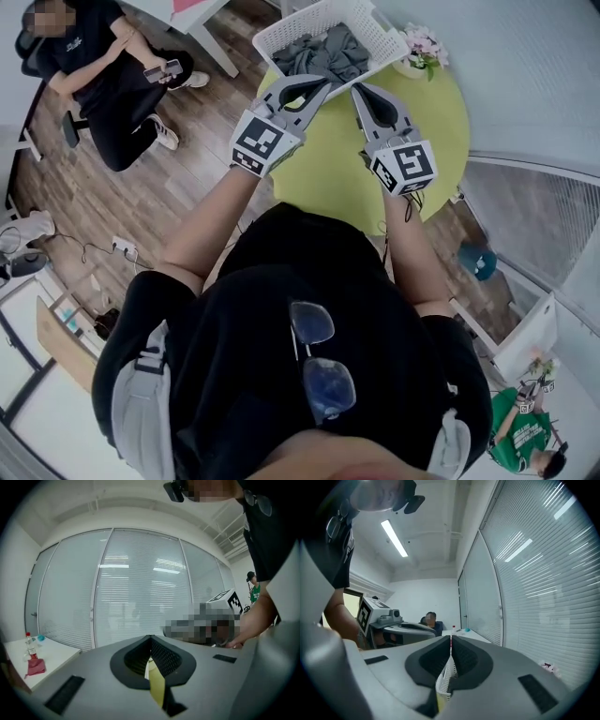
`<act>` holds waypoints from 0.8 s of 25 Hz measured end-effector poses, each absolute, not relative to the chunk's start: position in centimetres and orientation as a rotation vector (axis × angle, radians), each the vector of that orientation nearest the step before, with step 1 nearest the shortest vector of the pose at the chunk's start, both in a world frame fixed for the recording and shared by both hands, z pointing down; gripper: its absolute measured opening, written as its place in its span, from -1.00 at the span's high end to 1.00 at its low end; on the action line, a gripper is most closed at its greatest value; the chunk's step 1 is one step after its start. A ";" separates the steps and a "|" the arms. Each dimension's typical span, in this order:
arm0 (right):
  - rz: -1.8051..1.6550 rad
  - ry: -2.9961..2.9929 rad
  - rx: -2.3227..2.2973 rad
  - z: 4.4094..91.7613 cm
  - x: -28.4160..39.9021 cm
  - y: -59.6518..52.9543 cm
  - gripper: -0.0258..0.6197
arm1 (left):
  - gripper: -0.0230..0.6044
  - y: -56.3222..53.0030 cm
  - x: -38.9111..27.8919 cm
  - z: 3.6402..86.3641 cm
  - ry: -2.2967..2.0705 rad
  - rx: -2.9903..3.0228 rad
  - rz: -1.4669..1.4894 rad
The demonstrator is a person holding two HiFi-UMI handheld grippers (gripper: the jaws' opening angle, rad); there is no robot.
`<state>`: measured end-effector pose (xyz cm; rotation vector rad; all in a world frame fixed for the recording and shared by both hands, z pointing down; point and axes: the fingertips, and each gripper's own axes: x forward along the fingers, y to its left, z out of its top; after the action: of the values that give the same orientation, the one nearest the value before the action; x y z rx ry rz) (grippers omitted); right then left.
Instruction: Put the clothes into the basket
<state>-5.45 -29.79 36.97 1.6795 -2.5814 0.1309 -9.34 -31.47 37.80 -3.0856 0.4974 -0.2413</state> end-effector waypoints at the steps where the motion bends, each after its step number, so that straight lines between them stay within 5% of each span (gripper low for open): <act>1: 0.118 -2.583 1.676 36.9 -5.7 -29.5 0.83 | 0.90 -31.0 -9.7 37.8 0.501 -3.084 -0.242; 20: 0.103 -2.598 1.638 37.6 -6.8 -28.2 0.84 | 0.90 -29.6 -10.3 39.0 0.482 -3.102 -0.253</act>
<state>-6.75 -28.24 37.58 1.6378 -2.5984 0.1034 -10.32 -29.59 38.97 -3.1017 0.4816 -0.2528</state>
